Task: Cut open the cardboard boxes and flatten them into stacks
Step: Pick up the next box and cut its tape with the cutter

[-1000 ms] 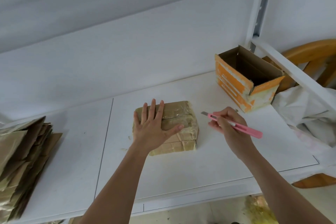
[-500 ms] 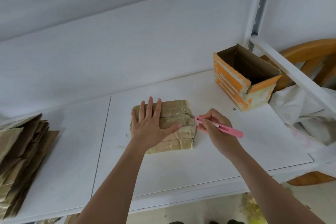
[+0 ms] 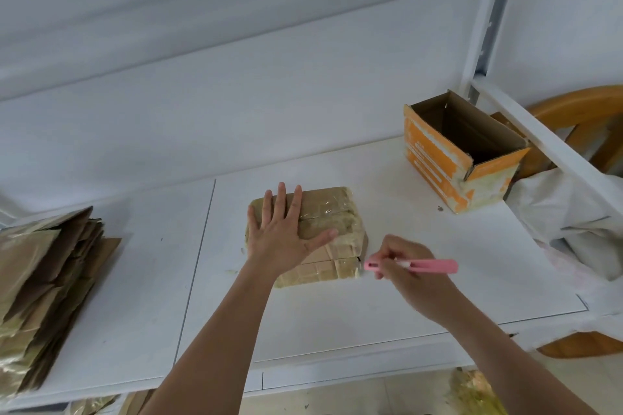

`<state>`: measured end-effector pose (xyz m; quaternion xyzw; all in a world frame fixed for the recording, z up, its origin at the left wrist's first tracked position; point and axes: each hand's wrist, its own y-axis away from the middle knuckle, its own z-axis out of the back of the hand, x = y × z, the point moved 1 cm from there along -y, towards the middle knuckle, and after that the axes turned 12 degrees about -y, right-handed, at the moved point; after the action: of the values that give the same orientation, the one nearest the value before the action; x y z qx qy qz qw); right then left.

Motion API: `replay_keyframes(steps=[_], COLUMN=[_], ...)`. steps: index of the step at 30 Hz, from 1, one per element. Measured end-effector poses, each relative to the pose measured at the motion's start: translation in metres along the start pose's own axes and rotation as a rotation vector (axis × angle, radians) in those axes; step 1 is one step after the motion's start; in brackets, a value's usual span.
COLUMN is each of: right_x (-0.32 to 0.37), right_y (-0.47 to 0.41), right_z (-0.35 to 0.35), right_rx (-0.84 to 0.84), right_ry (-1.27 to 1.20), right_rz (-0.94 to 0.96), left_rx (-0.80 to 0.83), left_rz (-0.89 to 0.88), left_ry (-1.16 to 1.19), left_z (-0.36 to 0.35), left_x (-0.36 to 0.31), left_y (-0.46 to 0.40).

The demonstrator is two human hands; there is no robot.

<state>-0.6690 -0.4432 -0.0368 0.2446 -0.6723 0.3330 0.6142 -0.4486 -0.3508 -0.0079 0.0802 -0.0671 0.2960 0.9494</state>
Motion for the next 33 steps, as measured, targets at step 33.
replay_keyframes(steps=[33], right_x=[0.008], right_y=[-0.02], right_z=[0.007], right_rx=[-0.038], right_ry=[0.006], right_rz=[-0.046], left_rx=[0.019], left_rz=[-0.064], left_ry=[0.026], left_z=[-0.001], left_x=[0.001], left_y=[0.009])
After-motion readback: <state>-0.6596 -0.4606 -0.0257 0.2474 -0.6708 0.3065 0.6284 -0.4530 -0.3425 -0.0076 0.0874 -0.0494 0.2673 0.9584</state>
